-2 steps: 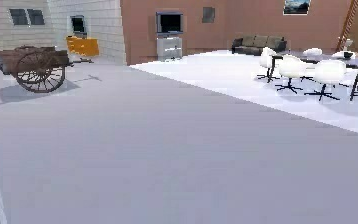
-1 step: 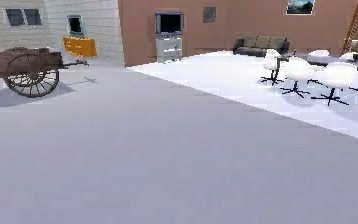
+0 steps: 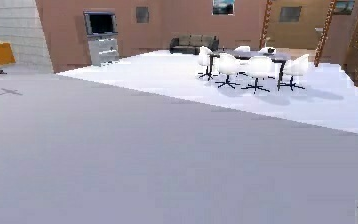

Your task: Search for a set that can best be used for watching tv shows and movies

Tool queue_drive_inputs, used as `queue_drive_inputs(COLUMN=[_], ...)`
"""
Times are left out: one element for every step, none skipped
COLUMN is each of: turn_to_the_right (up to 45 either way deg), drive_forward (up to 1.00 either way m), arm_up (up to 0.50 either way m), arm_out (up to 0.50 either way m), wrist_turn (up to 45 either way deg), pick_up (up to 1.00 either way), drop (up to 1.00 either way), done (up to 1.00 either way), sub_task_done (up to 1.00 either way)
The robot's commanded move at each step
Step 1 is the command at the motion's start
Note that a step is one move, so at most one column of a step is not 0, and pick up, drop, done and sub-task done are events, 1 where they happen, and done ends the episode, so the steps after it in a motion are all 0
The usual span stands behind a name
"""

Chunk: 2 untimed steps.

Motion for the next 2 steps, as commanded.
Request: queue_drive_inputs(turn_to_the_right=[0.0,-24.0], drive_forward=[0.30,0.00], arm_up=[0.00,0.00], arm_out=[0.00,0.00], wrist_turn=[0.0,0.0], pick_up=[0.00,0.00], drop=[0.00,0.00], done=[0.00,0.00], sub_task_done=[0.00,0.00])
